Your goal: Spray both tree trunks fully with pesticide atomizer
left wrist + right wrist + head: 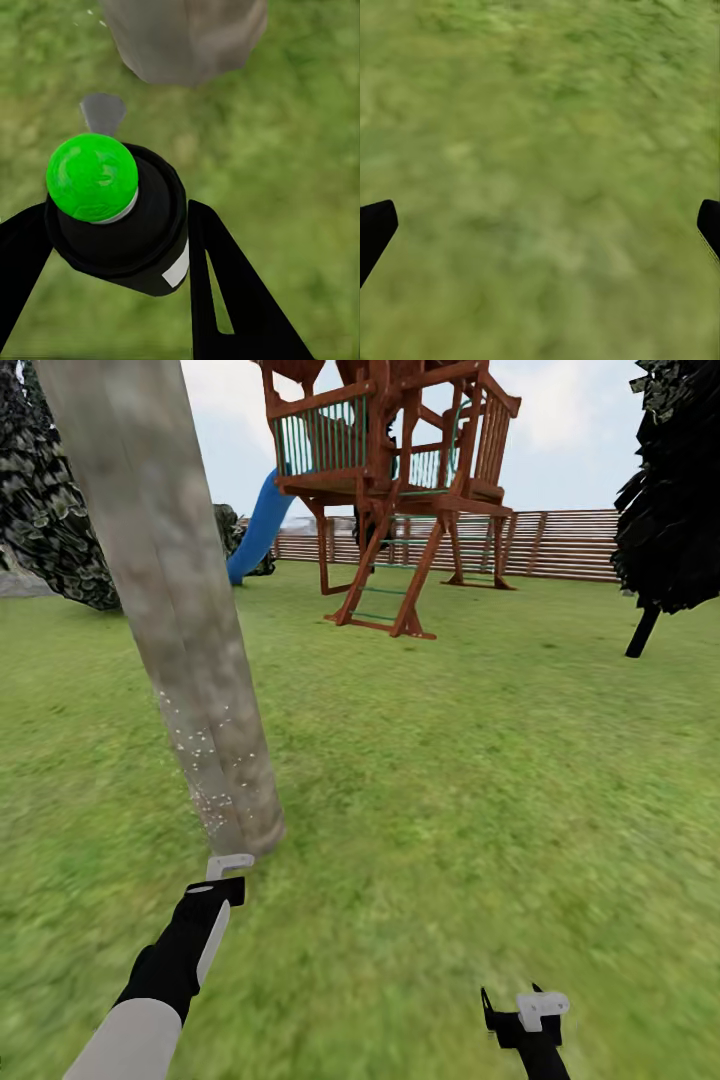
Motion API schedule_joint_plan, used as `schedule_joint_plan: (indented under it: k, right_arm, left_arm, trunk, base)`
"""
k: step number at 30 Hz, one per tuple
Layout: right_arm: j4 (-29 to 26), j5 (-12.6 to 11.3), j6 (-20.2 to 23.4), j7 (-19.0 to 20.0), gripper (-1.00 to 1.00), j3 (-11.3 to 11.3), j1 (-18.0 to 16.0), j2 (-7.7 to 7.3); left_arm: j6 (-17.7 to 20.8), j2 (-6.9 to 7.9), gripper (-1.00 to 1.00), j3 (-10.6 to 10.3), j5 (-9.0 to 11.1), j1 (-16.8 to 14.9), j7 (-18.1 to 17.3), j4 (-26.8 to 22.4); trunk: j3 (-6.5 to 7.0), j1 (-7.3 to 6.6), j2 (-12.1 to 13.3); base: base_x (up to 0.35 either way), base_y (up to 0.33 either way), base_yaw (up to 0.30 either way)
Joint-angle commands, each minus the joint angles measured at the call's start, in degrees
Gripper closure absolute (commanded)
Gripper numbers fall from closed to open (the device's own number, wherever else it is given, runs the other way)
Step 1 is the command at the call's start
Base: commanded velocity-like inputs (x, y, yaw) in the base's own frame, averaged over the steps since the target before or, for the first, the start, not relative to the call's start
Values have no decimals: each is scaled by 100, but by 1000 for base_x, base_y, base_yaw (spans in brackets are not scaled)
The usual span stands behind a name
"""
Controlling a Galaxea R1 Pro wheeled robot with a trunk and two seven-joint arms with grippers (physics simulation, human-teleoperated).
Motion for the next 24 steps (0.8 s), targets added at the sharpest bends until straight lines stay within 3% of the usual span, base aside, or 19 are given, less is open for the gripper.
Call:
schedule_joint_plan:
  k: [1,15,18,24]
  right_arm:
    - [0,0,0,0,-100,0,0,0]
    - [0,0,-4,0,-100,-2,0,0]
    - [0,0,-4,0,-100,-2,0,0]
    - [0,0,0,0,-100,0,0,0]
  left_arm:
    - [1,0,100,0,-4,0,-2,0]
    - [248,59,100,18,-55,-3,-18,-8]
    - [260,46,100,18,-25,-7,430,-9]
    - [266,34,100,33,27,-2,466,-7]
  trunk:
    - [0,0,0]
    - [0,0,0]
    - [0,0,0]
    - [0,0,0]
  base:
    - [114,-276,277]
    - [128,-276,78]
    - [138,-276,269]
    - [137,-276,277]
